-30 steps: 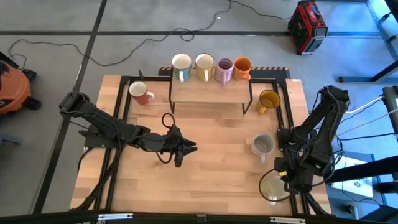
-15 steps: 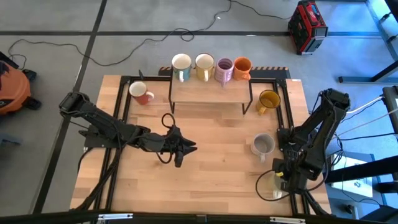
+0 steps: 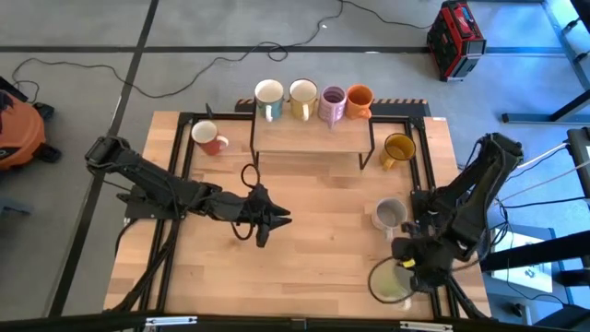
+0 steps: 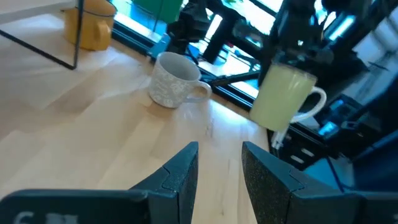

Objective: Place coffee mugs
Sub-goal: Put the green mug on the shelf

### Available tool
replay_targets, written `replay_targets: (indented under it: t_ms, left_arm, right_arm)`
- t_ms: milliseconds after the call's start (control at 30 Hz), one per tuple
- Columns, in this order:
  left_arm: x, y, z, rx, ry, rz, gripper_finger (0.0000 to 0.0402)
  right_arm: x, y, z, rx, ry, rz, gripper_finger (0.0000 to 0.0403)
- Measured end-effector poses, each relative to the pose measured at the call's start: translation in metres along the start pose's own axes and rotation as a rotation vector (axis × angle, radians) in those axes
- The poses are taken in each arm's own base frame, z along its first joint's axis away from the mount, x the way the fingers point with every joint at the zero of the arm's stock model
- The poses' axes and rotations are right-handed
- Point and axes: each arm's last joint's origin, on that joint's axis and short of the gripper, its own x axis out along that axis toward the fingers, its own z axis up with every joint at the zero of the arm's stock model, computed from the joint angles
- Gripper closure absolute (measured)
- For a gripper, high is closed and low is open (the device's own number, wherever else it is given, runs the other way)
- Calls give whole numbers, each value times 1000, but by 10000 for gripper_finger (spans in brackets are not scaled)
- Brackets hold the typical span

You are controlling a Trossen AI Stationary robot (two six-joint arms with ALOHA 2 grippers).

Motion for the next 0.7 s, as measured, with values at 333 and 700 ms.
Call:
replay_targets:
  t_ms: [333,700]
  left_arm:
    - [-43,15,26,133,89,-19,283]
    - [-84,32,42,216,98,71,283]
  right_arm:
    - [-22,-52,90,-84,-102,-231,396]
    - [23,-129,151,-37,106,-317,396]
